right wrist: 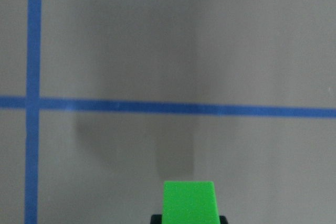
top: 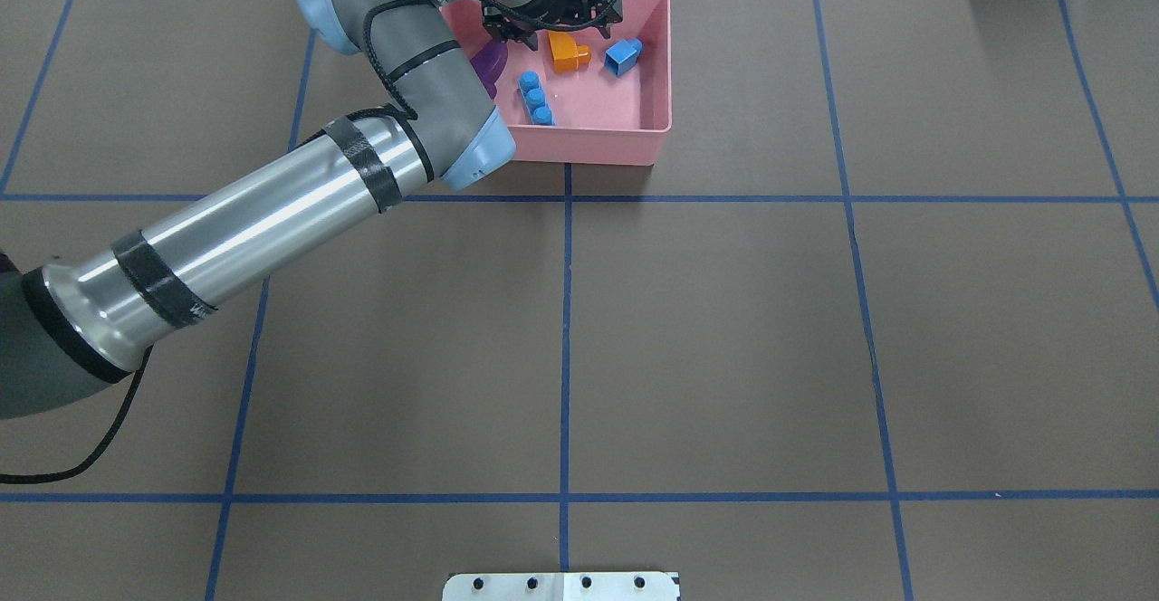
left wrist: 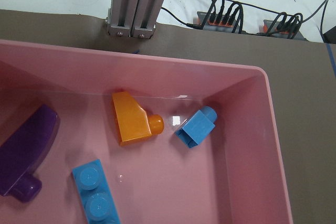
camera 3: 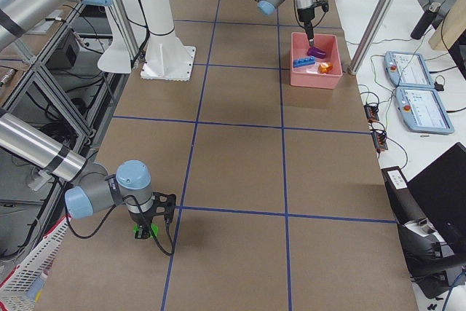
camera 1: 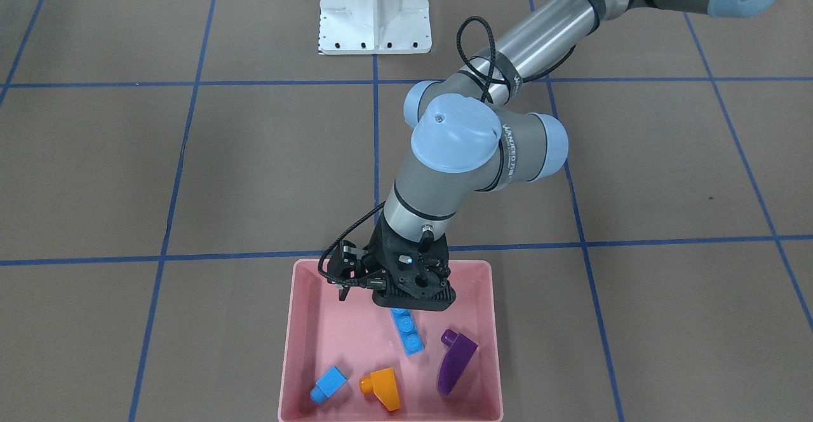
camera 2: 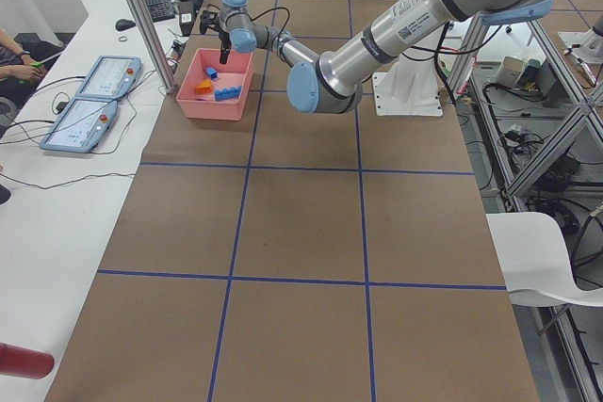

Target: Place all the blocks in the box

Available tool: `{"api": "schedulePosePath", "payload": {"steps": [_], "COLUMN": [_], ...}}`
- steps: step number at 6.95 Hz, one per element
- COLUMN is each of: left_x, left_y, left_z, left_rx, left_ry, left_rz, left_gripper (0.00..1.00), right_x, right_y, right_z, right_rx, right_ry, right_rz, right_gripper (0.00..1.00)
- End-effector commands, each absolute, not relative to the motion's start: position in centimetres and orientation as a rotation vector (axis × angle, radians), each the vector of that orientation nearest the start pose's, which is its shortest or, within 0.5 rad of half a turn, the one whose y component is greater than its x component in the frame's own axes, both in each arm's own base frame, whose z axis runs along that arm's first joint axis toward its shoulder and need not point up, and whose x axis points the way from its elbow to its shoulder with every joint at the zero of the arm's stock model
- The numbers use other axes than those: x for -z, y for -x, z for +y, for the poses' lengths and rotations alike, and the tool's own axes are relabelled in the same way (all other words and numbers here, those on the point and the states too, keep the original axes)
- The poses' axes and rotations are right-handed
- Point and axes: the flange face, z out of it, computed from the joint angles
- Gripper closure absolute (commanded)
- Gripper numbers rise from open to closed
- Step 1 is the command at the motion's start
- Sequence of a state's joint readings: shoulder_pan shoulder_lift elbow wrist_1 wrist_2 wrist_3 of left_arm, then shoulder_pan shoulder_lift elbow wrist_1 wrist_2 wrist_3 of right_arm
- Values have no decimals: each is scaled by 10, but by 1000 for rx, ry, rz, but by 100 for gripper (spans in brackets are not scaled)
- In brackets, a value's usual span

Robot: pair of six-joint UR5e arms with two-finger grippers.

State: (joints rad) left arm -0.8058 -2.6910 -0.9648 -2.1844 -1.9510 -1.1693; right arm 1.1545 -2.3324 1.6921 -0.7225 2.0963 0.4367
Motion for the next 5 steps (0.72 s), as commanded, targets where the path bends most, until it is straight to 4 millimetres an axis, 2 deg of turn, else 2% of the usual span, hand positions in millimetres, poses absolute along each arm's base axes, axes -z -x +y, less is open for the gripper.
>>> {"api": "schedulePosePath", "payload": {"steps": [1,3,4,5], "left_x": [-111,-142,-150,-164], "left_y": [-517,-513,-511,-509], "left_z": [-677,-672,-669,-667], "left_rx": [169,176,170,183], "left_ry": [-350,-347,-337,-316], "left_rz": [1143,1156,1161,1169], "left_gripper": [0,0,0,0], "right_x": [-756,-723,-693,-653], "right_y": [-61,-57,-63,-59], "right_z": [-270,-368,-423,-476], "right_rx": [-23,-11,-19,-19], "right_ry": [-96,-184,-262,-326], "right_rz": [-441,-368,-255,-228], "right_gripper": [100,100,100,100]}}
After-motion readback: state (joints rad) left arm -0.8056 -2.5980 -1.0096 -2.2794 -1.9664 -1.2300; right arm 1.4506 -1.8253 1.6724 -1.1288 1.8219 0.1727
